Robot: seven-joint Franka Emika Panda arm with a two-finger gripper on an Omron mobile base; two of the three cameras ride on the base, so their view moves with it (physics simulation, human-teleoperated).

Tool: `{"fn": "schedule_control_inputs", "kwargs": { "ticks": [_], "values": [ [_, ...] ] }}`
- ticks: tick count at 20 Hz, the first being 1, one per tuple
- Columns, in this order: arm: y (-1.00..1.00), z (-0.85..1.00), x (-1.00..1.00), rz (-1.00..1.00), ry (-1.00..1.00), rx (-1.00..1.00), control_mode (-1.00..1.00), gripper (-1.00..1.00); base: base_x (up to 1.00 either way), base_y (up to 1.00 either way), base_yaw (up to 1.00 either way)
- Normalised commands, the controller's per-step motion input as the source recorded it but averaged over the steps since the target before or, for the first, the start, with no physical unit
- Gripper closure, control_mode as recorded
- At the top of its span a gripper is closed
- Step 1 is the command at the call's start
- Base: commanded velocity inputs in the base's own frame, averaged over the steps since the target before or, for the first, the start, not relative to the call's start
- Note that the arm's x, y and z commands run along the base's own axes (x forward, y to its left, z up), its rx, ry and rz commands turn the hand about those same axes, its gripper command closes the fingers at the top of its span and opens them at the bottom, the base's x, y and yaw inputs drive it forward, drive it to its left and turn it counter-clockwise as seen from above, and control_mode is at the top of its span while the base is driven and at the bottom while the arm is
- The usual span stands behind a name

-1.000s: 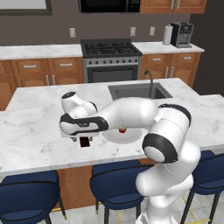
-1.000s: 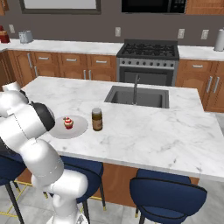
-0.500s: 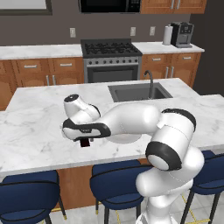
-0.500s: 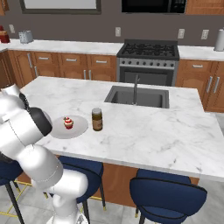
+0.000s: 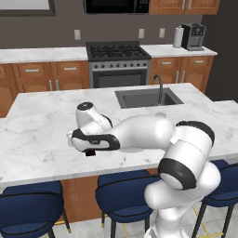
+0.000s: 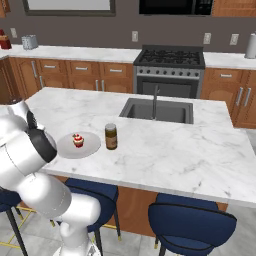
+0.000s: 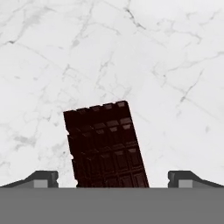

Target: Take the cinnamon bottle from the cabinet and place it on the dining table, next to the plate with the cupcake. Then take the chocolate from the dining counter and place it on the cupcake plate.

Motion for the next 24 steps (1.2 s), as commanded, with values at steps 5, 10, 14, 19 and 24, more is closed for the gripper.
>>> {"fn": "schedule_control_inputs", "kwargs": {
  "ticks": [5,10,14,19,24],
  "values": [
    [0.0,-0.21,0.11,0.04,-0.02,0.13,-1.0,-1.0,0.0,0.0,0.0],
    [0.0,-0.26,0.09,0.02,0.0,0.11,-1.0,-1.0,0.0,0.0,0.0],
    [0.01,-0.41,0.0,0.01,0.01,0.0,-1.0,-1.0,0.0,0.0,0.0],
    [0.08,-0.44,0.0,0.0,0.05,0.0,-1.0,-1.0,0.0,0.0,0.0],
    [0.0,-0.44,-0.03,0.01,0.01,0.0,-1.0,-1.0,0.0,0.0,0.0]
  ]
}}
